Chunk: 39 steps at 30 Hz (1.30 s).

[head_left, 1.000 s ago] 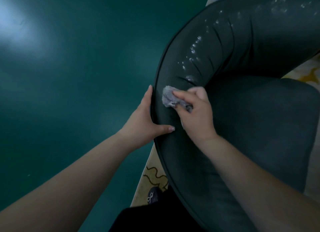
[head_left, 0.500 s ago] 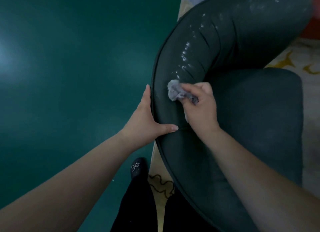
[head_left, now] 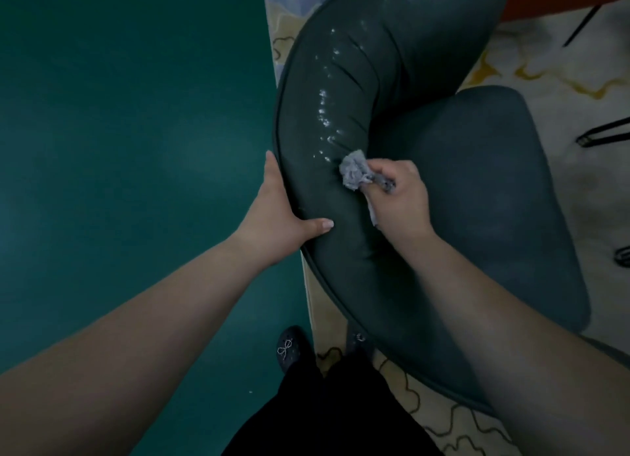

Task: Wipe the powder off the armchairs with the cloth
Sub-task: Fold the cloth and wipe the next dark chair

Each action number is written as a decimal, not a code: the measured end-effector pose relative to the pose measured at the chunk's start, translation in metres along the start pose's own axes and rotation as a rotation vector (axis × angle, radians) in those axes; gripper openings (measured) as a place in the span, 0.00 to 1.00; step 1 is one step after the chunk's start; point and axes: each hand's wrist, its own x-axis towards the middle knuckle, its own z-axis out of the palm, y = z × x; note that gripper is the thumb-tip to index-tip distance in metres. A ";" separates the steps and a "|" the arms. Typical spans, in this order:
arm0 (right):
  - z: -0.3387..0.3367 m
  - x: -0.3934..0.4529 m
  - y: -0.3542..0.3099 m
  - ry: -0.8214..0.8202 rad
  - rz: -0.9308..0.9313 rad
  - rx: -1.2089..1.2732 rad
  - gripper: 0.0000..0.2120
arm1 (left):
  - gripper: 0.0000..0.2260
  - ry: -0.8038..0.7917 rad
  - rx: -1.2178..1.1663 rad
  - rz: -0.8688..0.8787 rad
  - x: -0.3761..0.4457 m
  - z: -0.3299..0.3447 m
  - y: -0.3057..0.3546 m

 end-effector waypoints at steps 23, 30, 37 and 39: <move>0.006 0.019 -0.019 0.015 0.033 0.028 0.13 | 0.50 -0.016 -0.113 0.041 0.018 -0.009 0.001; 0.025 0.034 -0.052 -0.061 -0.140 0.102 0.15 | 0.50 -0.001 -0.108 0.035 0.022 -0.011 -0.001; 0.014 0.028 -0.023 -0.016 0.022 0.132 0.09 | 0.46 -0.010 -0.101 0.006 0.025 -0.016 0.004; 0.018 0.020 -0.030 -0.054 -0.047 0.161 0.14 | 0.47 -0.005 -0.105 0.005 0.025 -0.015 0.002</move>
